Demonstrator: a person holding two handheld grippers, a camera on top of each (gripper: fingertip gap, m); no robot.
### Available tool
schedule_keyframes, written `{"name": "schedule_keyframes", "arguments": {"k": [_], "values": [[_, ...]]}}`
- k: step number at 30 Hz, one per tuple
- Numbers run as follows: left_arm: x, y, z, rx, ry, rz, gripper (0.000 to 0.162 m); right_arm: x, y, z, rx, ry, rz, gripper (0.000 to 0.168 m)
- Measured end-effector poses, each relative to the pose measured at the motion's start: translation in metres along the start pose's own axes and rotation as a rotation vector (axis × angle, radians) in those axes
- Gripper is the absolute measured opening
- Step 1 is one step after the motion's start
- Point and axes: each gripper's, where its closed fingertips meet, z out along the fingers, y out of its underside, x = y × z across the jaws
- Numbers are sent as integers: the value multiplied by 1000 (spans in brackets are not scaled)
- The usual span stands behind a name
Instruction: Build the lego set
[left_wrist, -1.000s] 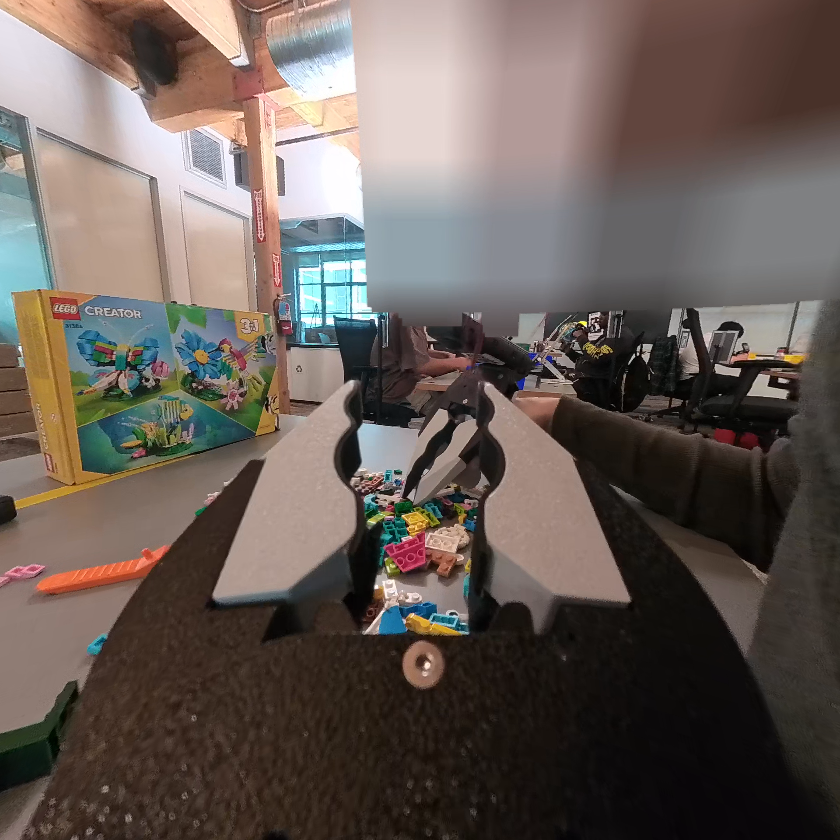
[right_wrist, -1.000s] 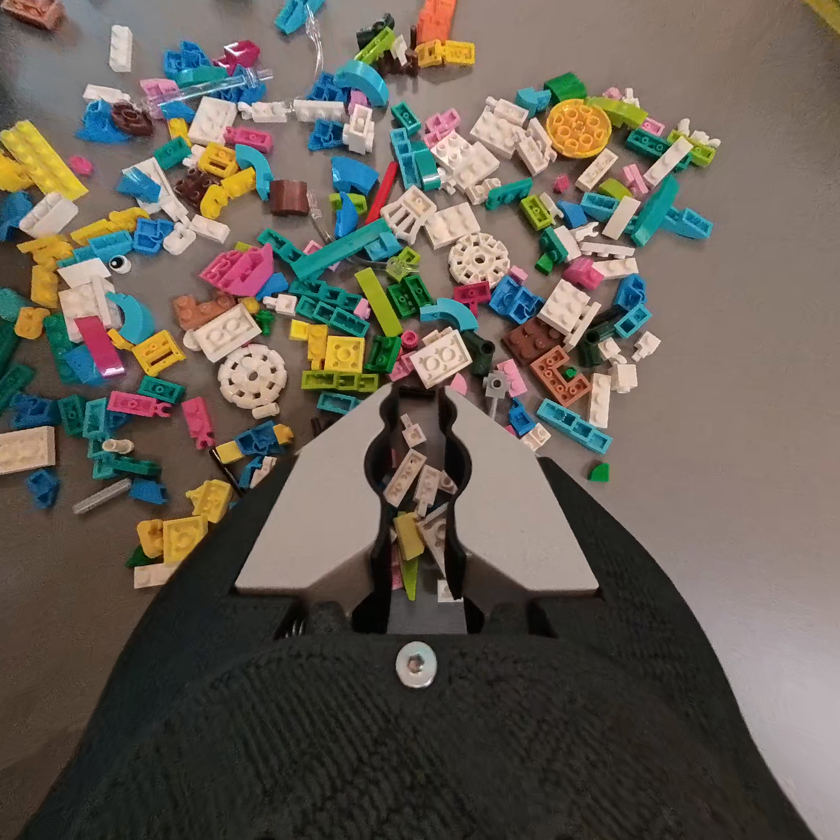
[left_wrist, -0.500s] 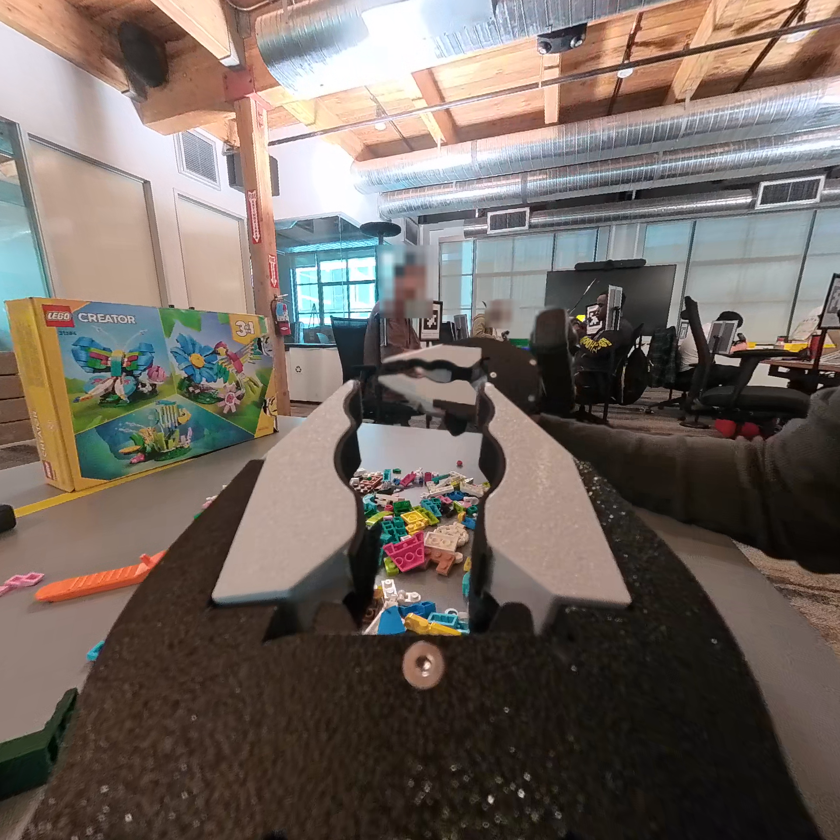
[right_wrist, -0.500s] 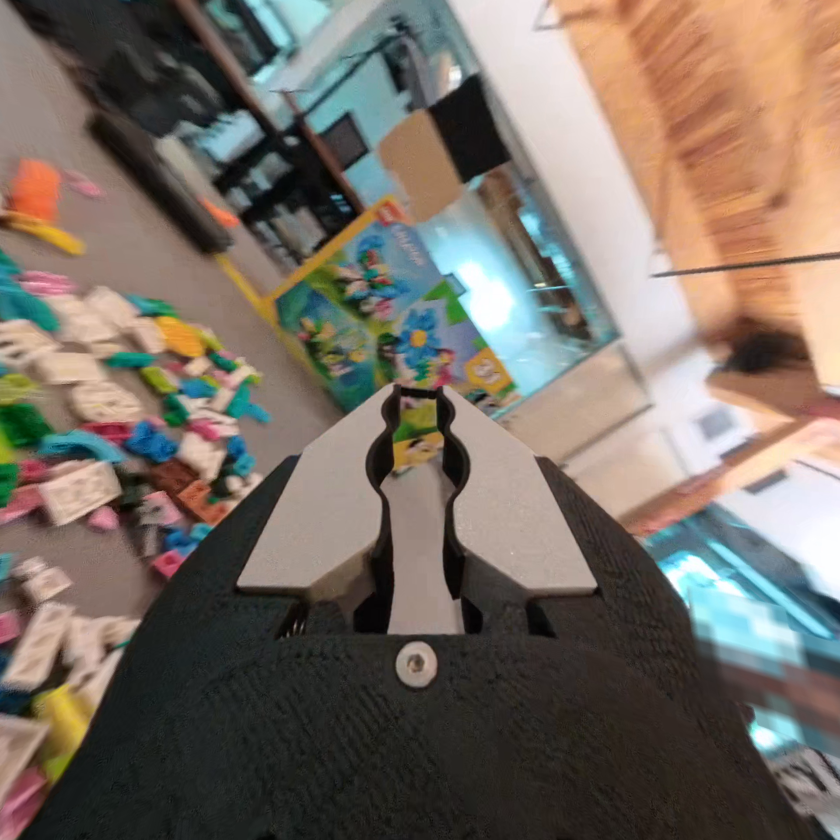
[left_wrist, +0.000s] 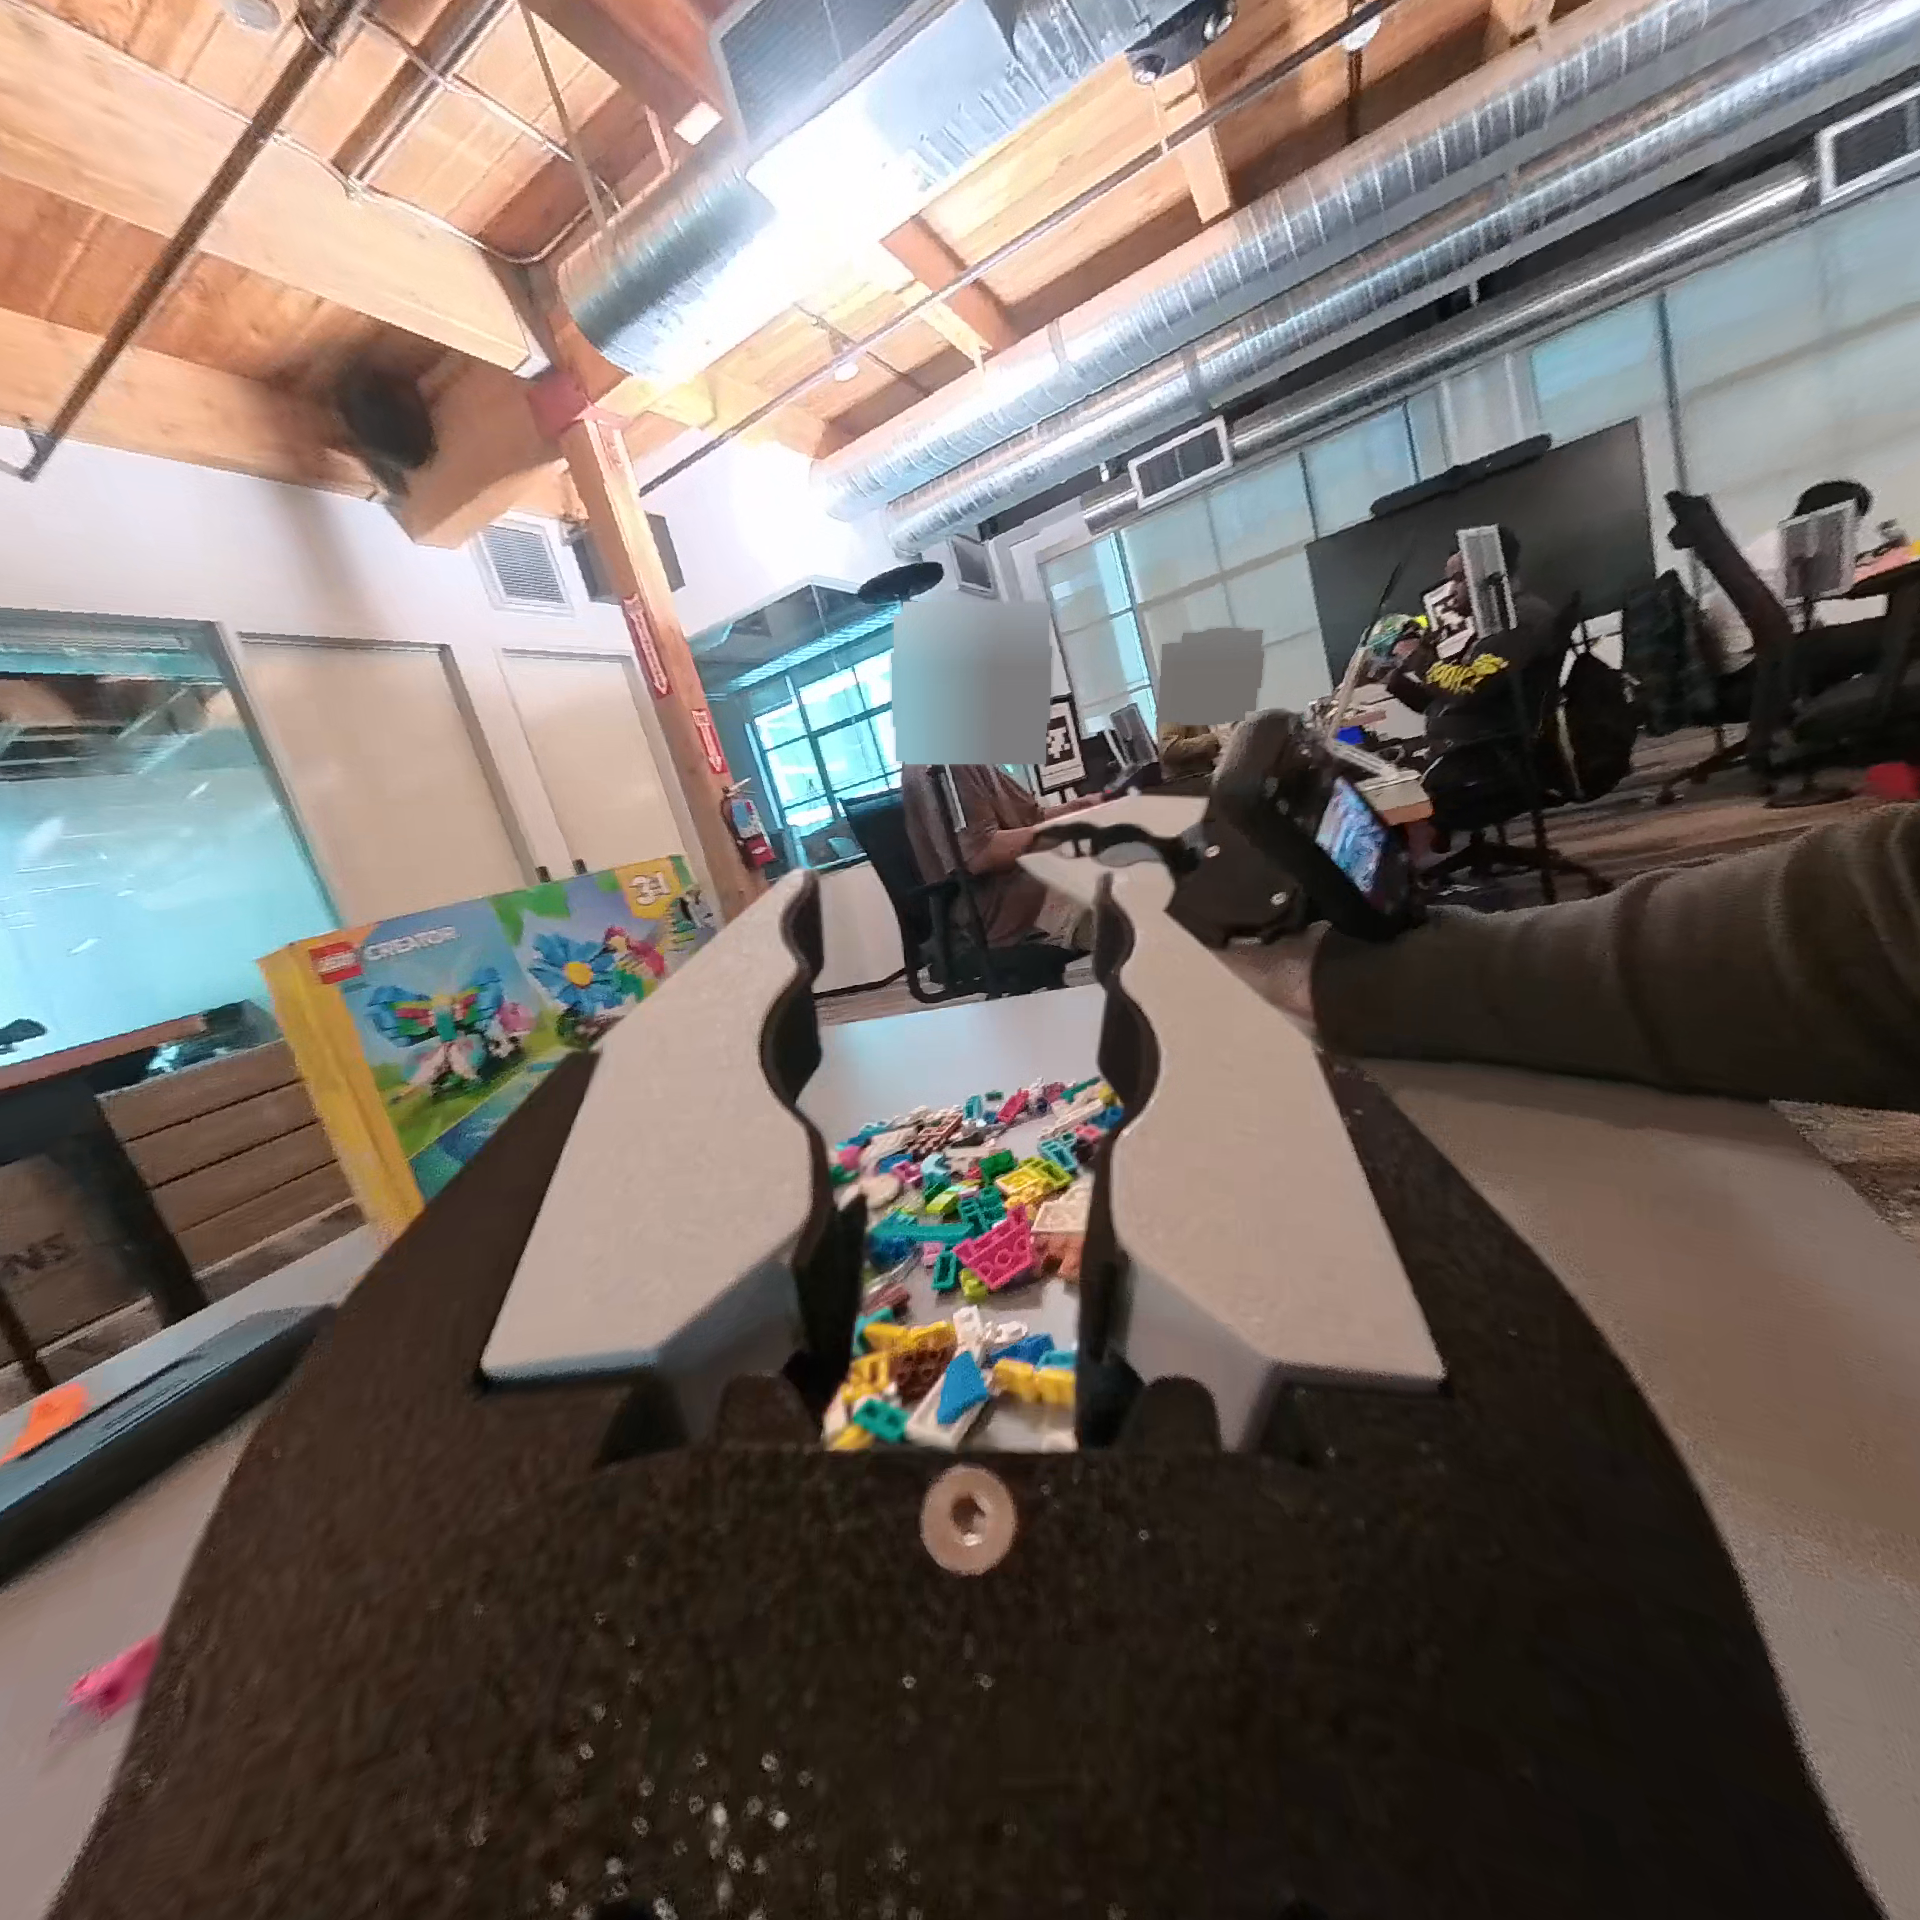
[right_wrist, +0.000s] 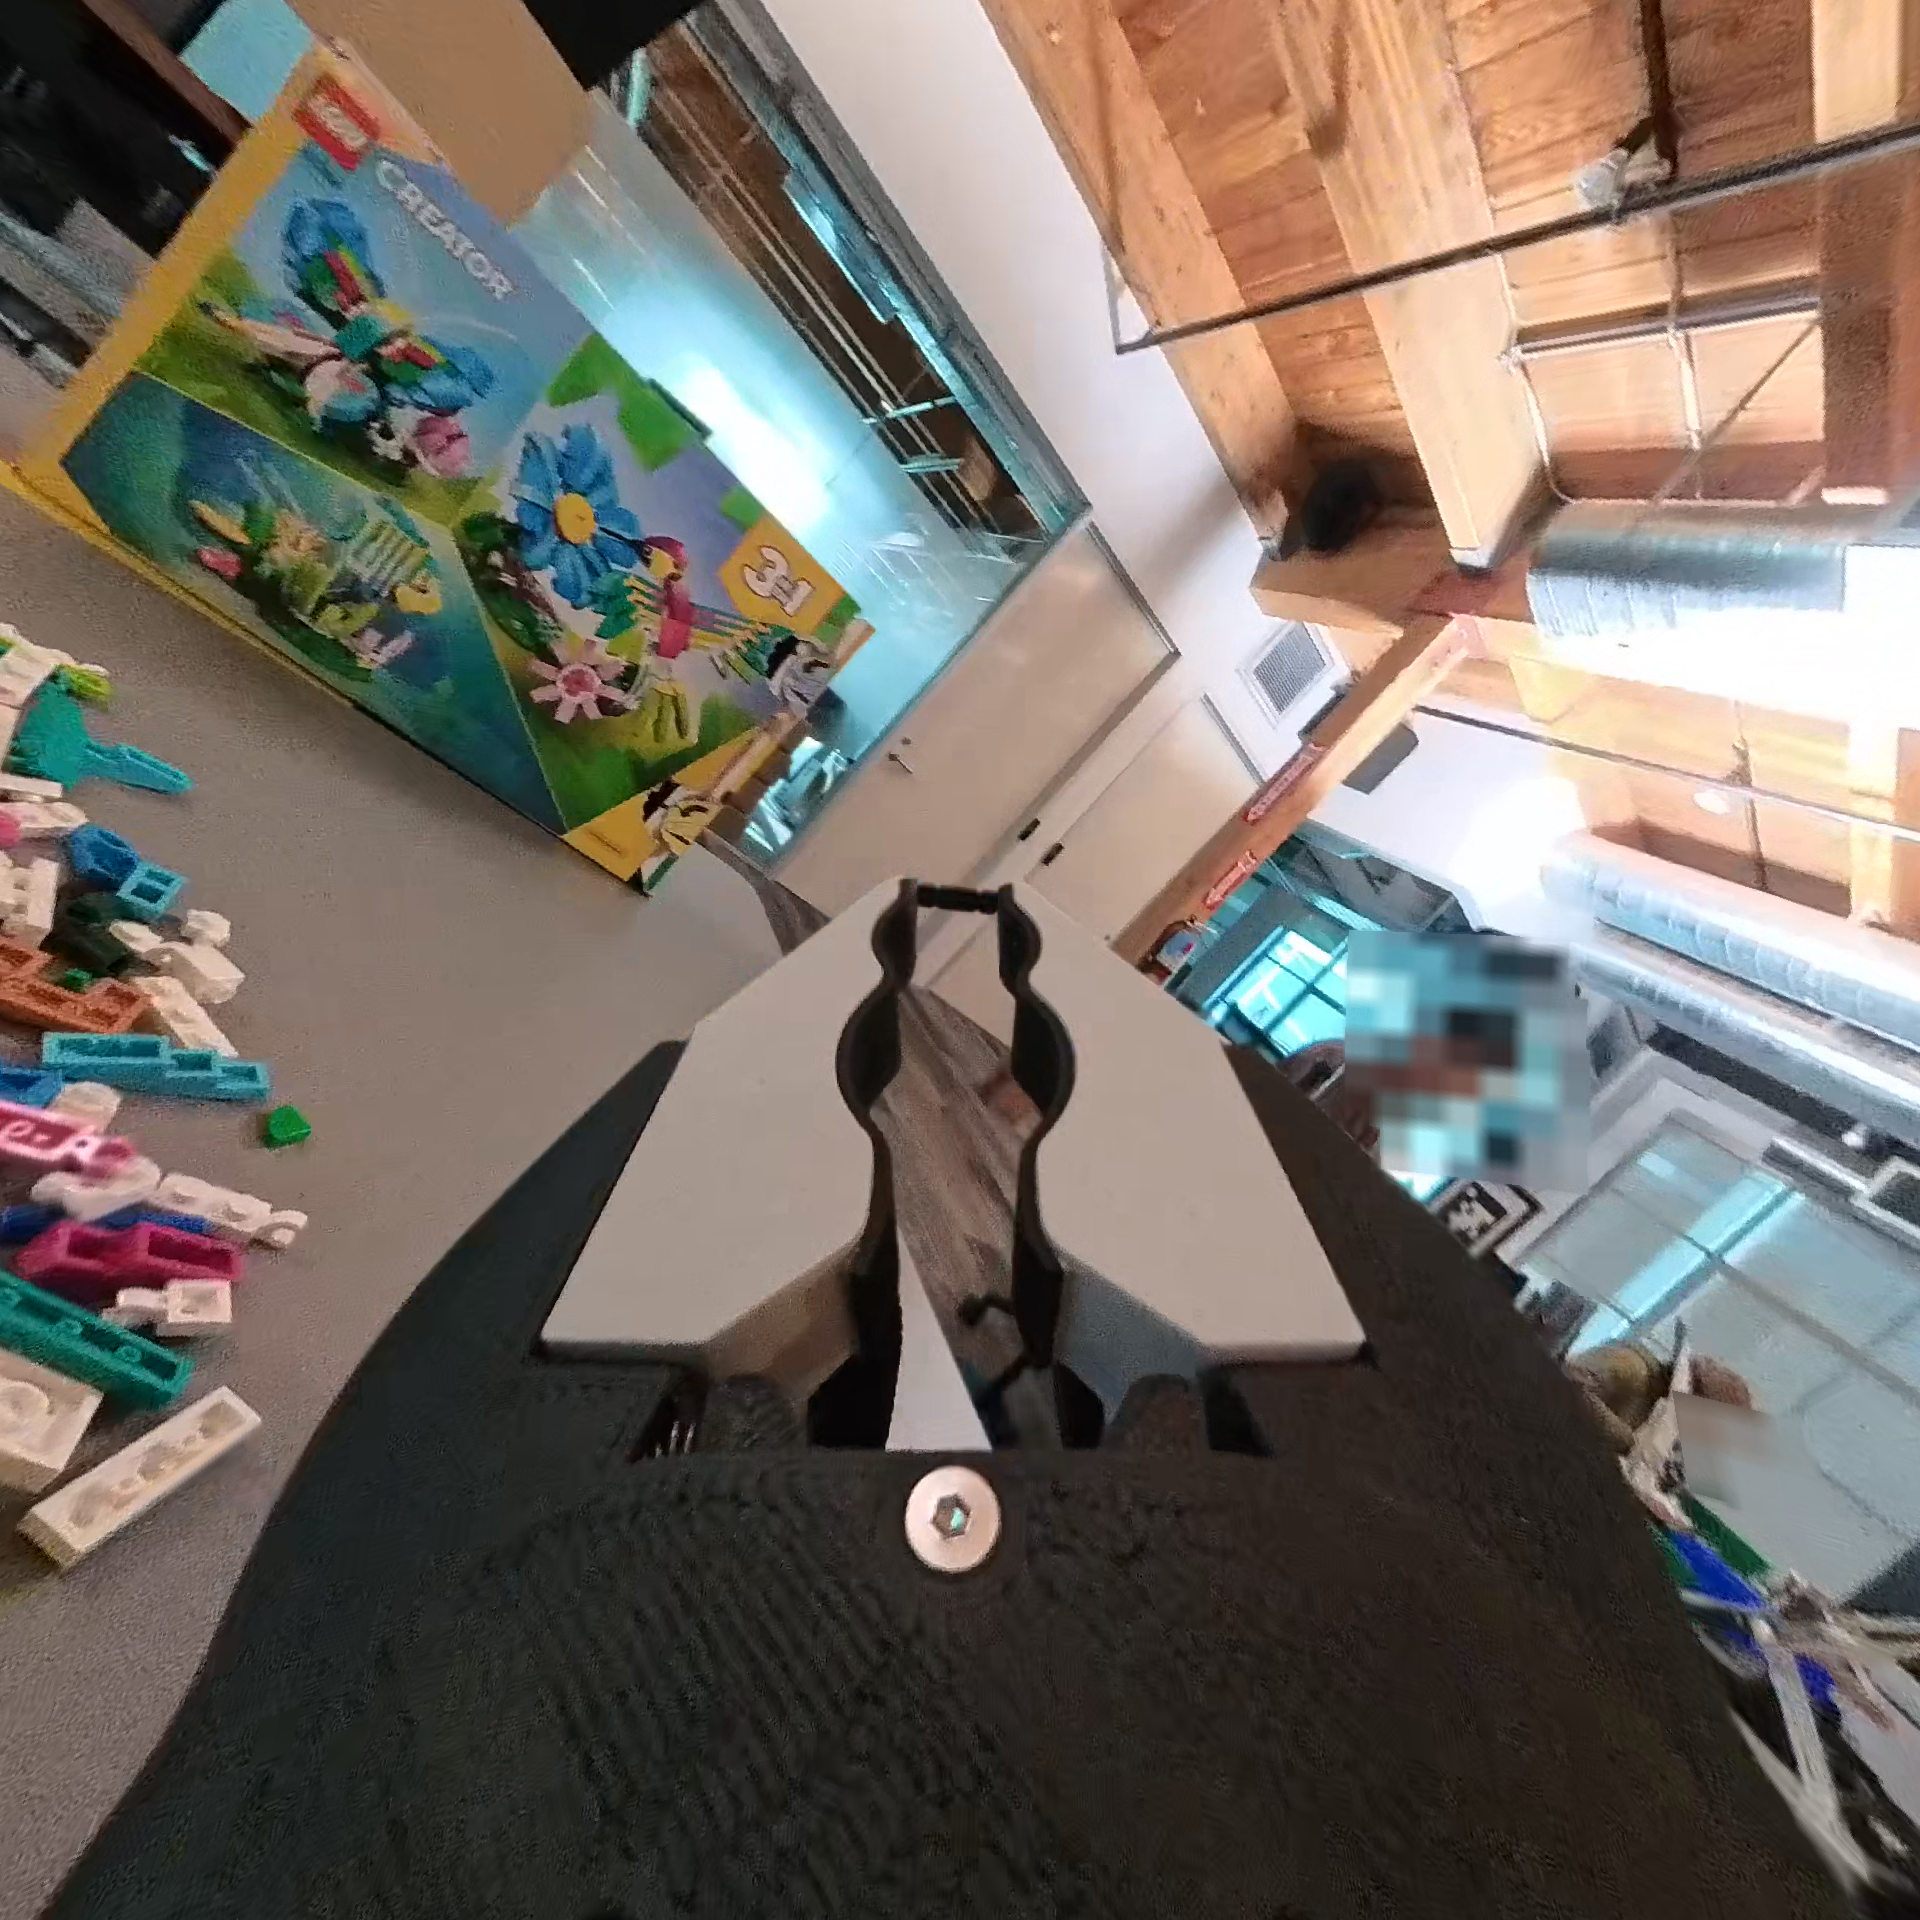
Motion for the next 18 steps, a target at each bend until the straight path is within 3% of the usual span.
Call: {"name": "schedule_keyframes", "arguments": {"k": [9,12,15,18], "values": [[-22,-5,-42,-44,-29,158,52,21,28,-23,-229,129,-11,14],[-27,-11,-54,-31,-35,143,52,31,33,-35,-324,220,118,14],[-27,-19,-67,-15,-25,82,52,20,-28,-48,-193,193,149,14],[-13,-34,-89,13,33,-2,51,-25,-120,-62,9,-1,121,14]]}}
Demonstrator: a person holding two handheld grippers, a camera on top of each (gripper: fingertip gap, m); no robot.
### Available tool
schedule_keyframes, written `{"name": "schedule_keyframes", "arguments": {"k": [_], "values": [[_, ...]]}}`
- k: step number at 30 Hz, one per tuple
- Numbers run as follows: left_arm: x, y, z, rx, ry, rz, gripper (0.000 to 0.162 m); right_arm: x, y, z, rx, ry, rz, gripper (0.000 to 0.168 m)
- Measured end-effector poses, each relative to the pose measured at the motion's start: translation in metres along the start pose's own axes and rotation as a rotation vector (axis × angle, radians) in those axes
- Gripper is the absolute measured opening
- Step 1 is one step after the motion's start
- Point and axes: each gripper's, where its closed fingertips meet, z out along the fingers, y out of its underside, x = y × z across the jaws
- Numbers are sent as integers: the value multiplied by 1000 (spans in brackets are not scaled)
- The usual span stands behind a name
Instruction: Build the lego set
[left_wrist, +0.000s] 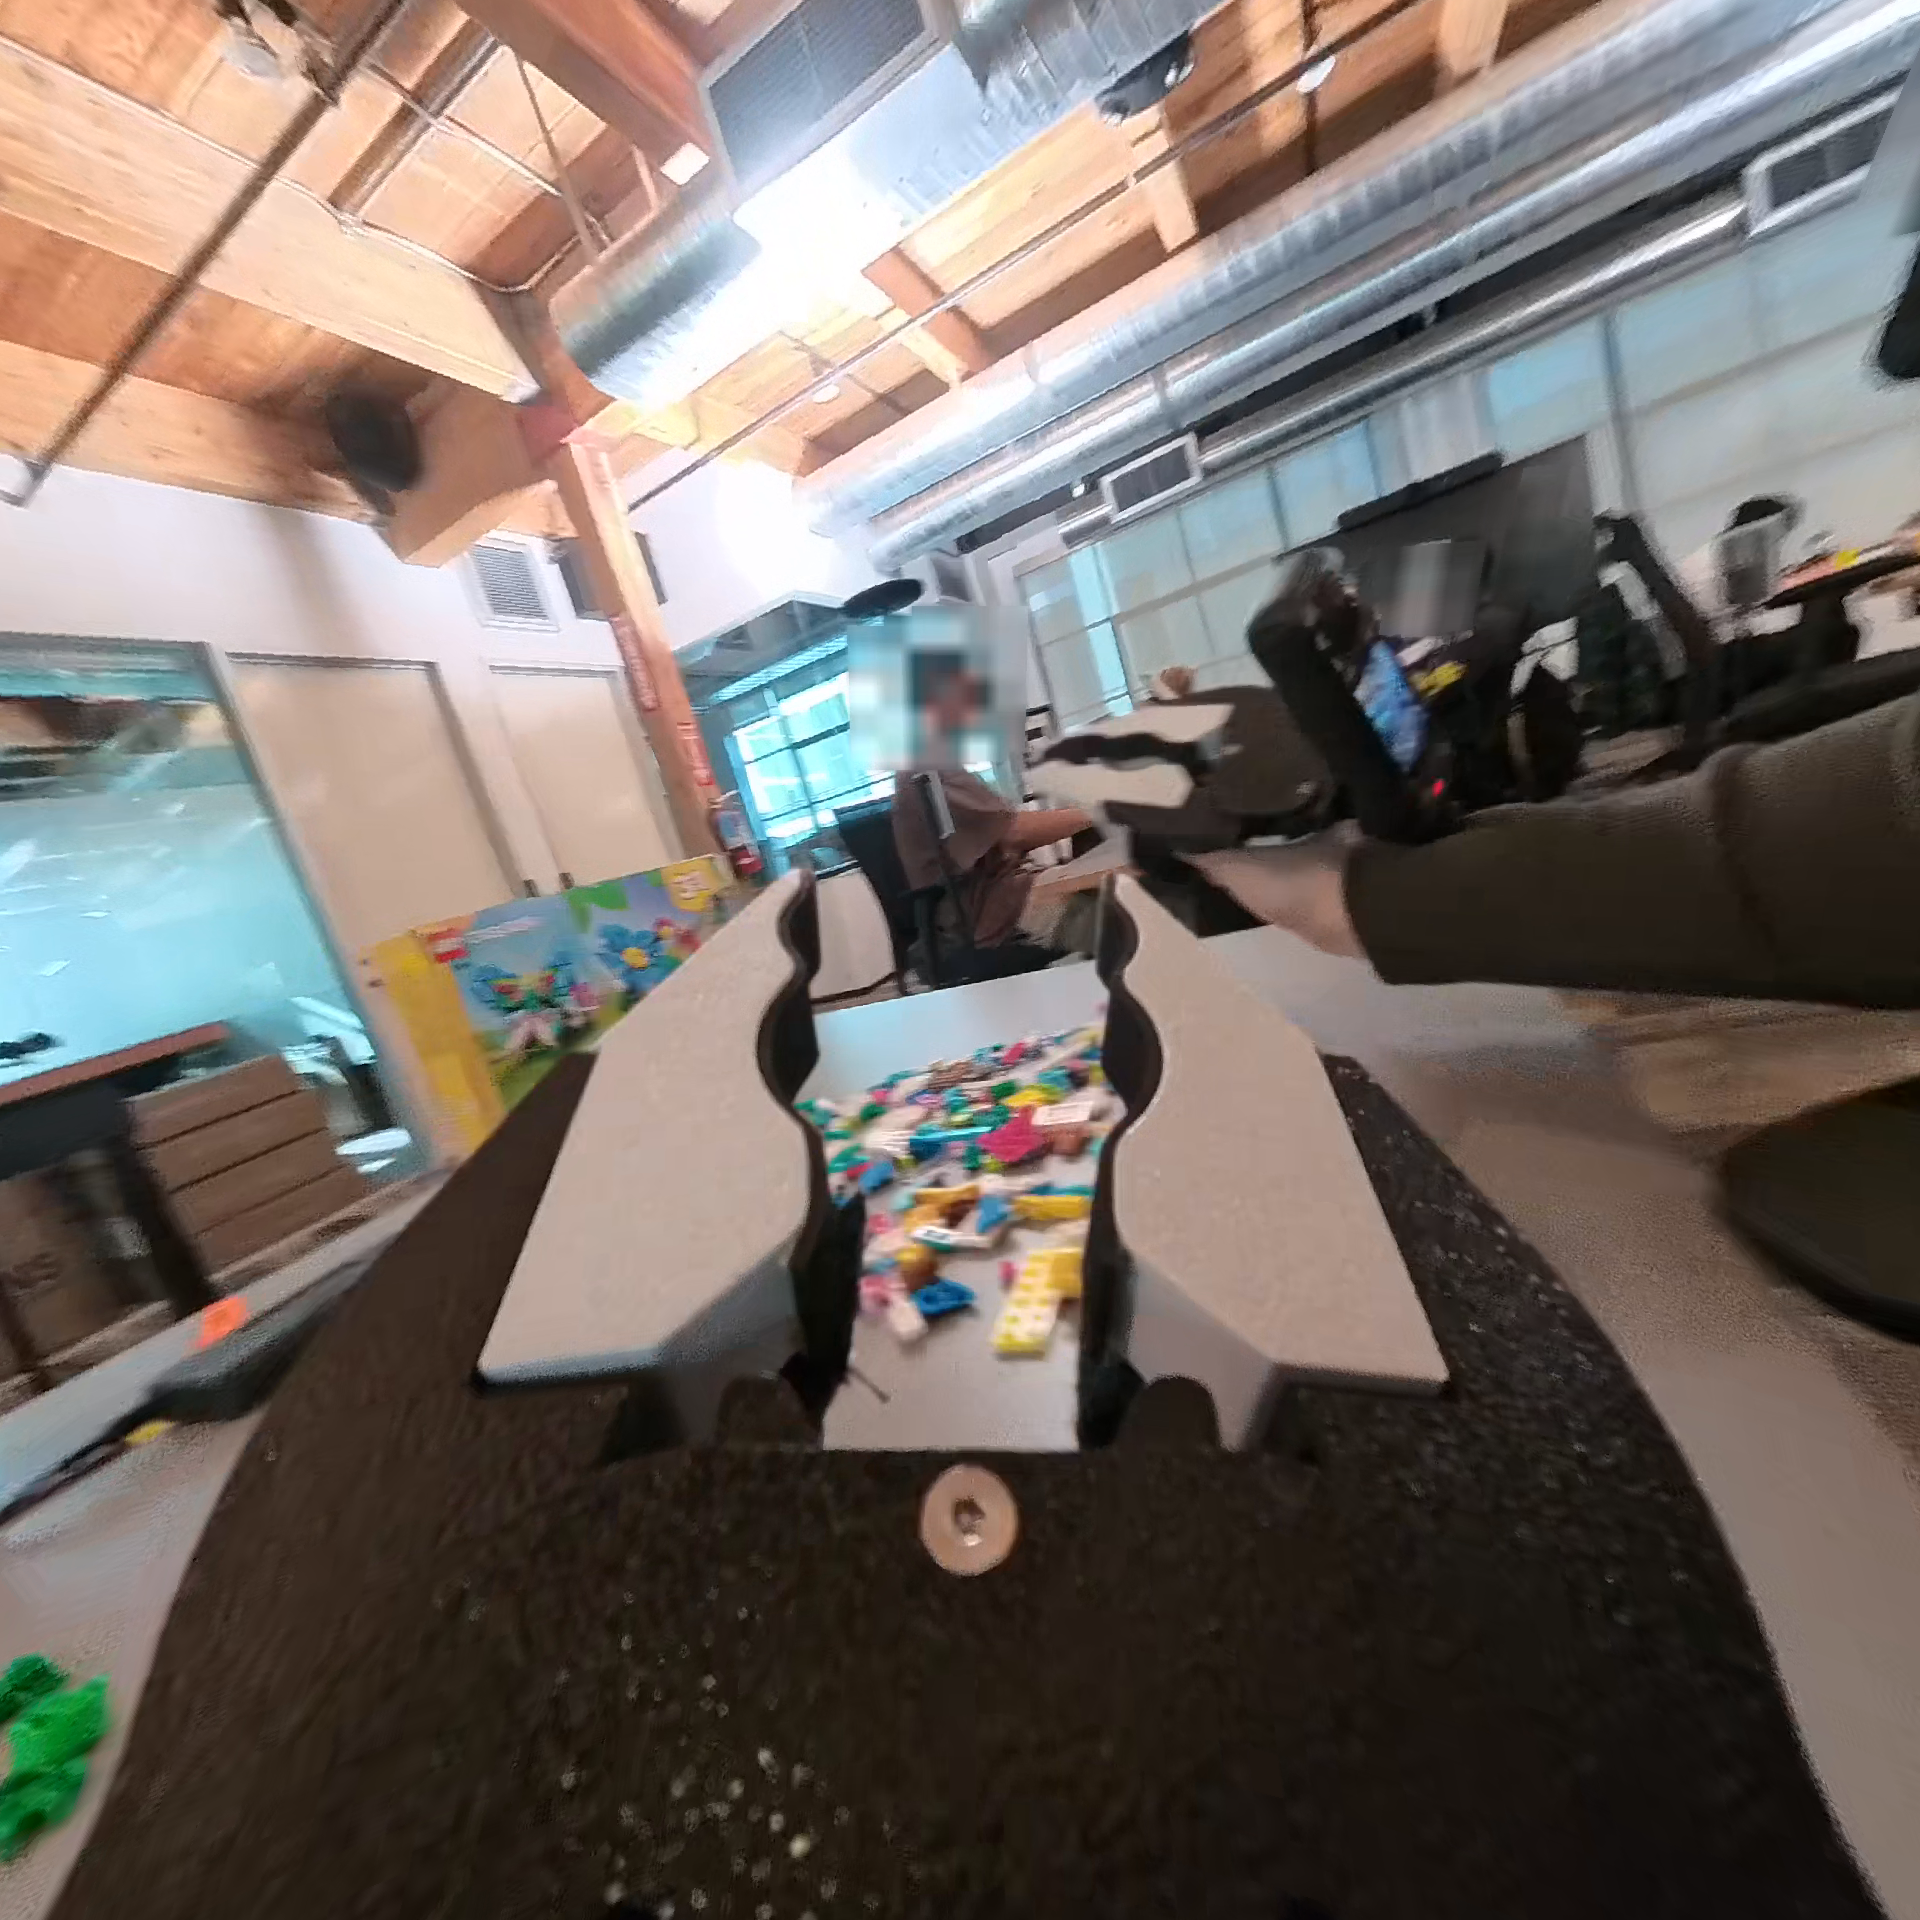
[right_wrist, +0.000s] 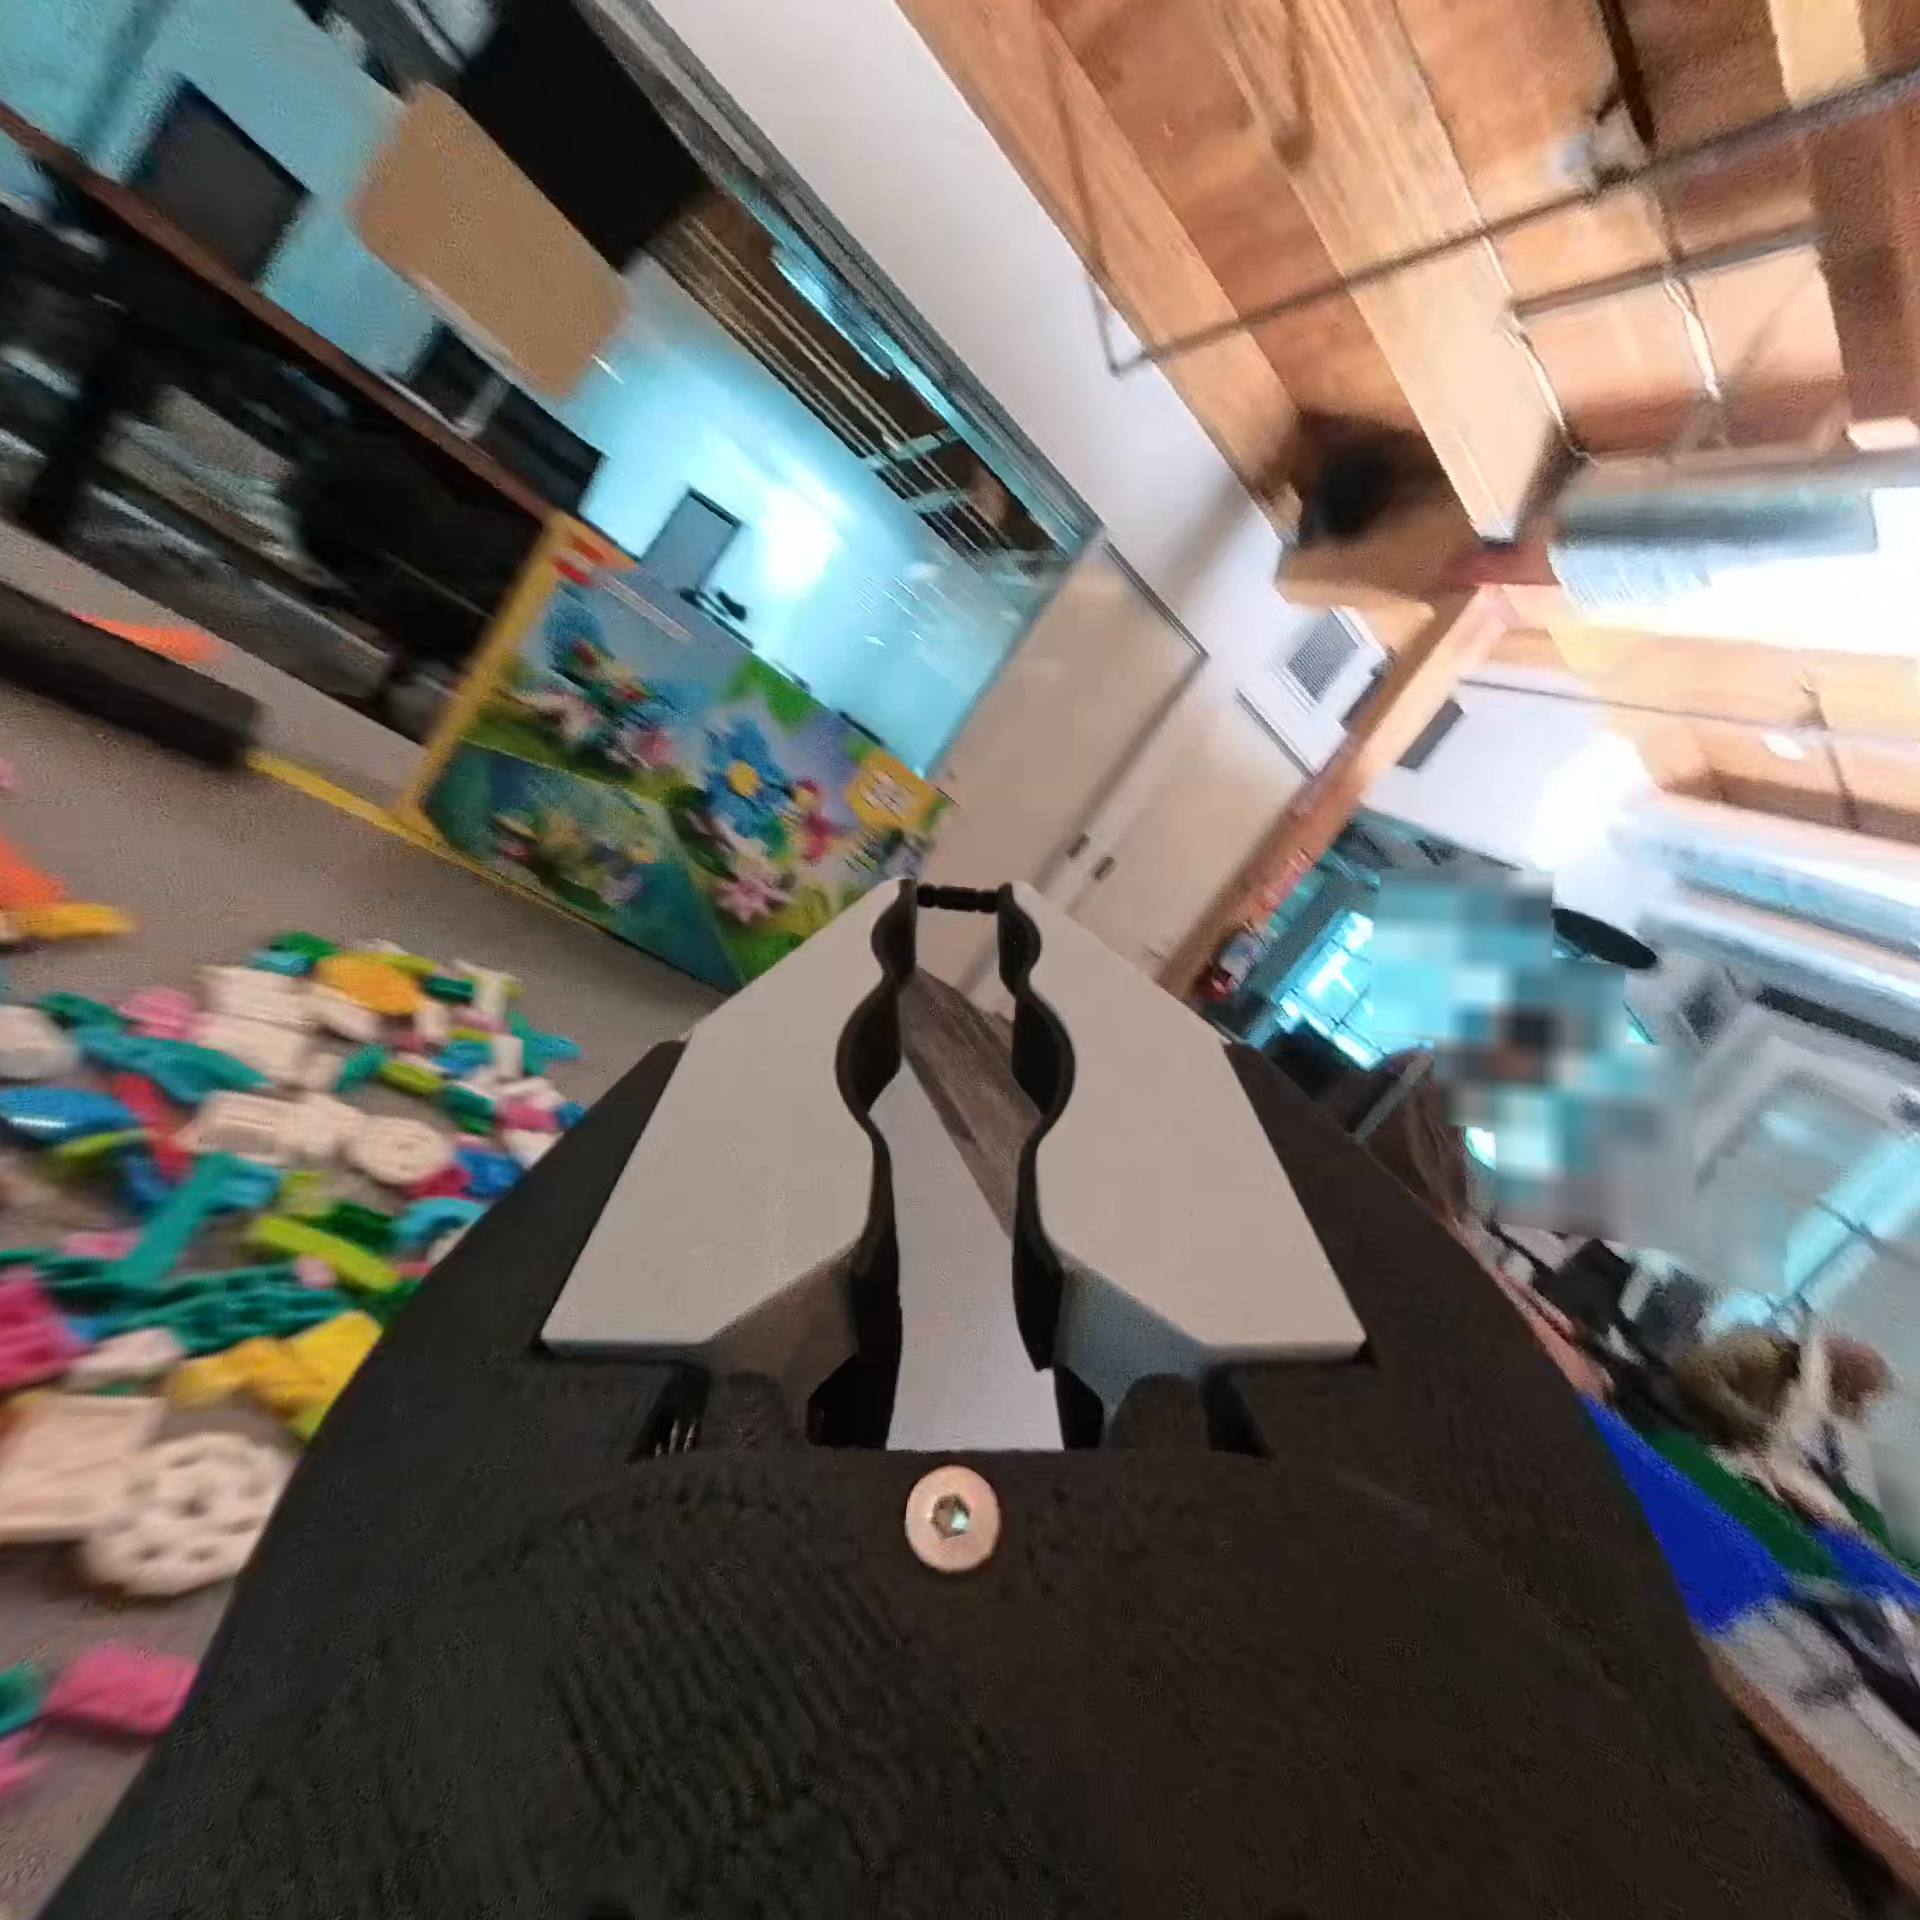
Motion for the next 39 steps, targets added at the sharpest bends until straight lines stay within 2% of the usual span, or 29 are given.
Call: {"name": "schedule_keyframes", "arguments": {"k": [5,8,12,18,23,29,30,33,35,37,39], "values": [[24,-30,-57,-11,75,-98,47,-116,-129,-55,252,-418,47,14],[3,-49,-91,4,26,-144,41,-180,-187,-93,373,-675,73,13],[-40,-46,-121,-45,-35,-324,41,-241,-240,-130,529,-901,37,14],[-66,-51,-139,-11,106,-759,46,-290,-280,-165,719,-1036,-130,13],[-64,-60,-142,12,243,-915,35,-302,-298,-185,801,-1076,-194,13],[-55,-68,-145,-10,404,-945,15,-302,-307,-188,826,-1094,-203,14],[-54,-70,-146,-3,422,-934,6,-303,-306,-187,823,-1095,-211,14],[-55,-71,-150,-4,418,-853,2,-305,-308,-189,824,-1119,-188,14],[-51,-77,-156,13,453,-784,1,-305,-313,-195,774,-1242,-38,19],[-47,-87,-164,49,509,-735,1,-302,-322,-202,690,-1442,184,23],[-44,-97,-173,86,575,-698,1,-301,-329,-213,613,-1639,329,18]]}}
